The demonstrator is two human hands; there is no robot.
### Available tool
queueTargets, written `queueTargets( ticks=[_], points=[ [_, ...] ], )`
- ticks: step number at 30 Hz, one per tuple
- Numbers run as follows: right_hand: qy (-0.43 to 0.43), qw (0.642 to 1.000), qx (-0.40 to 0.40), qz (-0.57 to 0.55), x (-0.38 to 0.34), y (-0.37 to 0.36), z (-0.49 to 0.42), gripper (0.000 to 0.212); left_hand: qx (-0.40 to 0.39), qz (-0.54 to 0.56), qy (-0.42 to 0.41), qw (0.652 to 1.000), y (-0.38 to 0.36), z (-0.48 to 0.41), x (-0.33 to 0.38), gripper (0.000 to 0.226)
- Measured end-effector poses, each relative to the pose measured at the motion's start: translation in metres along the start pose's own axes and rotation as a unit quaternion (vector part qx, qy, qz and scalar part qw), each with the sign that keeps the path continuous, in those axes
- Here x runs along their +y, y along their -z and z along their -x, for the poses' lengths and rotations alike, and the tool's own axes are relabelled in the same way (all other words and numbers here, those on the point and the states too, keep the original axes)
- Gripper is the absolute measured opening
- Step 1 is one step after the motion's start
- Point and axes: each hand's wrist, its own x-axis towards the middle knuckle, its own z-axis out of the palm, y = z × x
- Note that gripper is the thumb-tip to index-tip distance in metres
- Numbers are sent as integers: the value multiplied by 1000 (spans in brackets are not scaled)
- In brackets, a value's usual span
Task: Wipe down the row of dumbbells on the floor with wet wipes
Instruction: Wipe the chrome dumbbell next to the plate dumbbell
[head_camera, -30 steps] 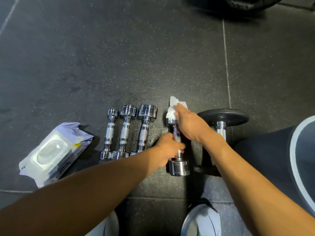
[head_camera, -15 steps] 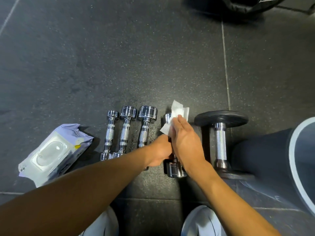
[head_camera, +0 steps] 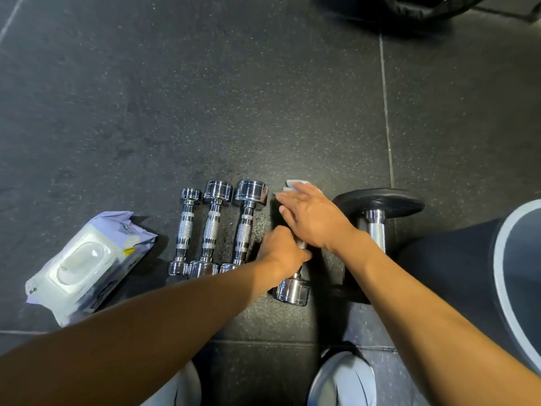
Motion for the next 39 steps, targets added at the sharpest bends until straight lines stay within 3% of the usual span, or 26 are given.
queueTargets(
  ticks=[2, 5, 8, 11, 16, 23, 26, 29, 31, 33, 36, 39],
  points=[
    [20, 997, -19, -75, -5, 7, 10, 49, 3, 16, 9, 1000, 1, 1, -1, 19],
    [64, 992, -53, -97, -7, 8, 21, 57, -9, 26, 11, 1000, 4, -2, -4, 14],
    [105, 992, 55, -28, 5, -5, 19, 45, -26, 70, 15, 997, 4, -5, -10, 17],
    [70, 993, 86, 41, 18, -17, 12, 33, -24, 85, 22, 996, 3, -6, -13, 23],
    [12, 991, 52, 125, 6, -21, -2, 47, -26, 106, 15, 994, 4, -4, -10, 19],
    [-90, 975, -21, 203, -19, -7, -24, 38, -11, 115, 29, 993, 2, -3, -10, 17],
    [-128, 982, 16, 137, -21, -12, -15, 48, -9, 119, 41, 992, 4, -3, -8, 3],
    [-133, 989, 49, 37, -24, -21, 4, 71, -36, 146, 54, 987, 7, -4, -7, 17],
    [-187, 979, 60, -64, -24, -27, 14, 56, -59, 159, 62, 984, 11, -5, -7, 27],
    [-270, 922, 122, -250, -24, -24, 19, 35, -85, 168, 64, 980, 14, -4, -7, 15],
    [-333, 878, 89, -333, -13, -22, 22, 33, -108, 184, 68, 975, 18, -8, -12, 13],
    [-335, 866, 109, -355, -9, -23, 18, 30, -125, 177, 71, 974, 21, -10, -14, 19]
  ],
)
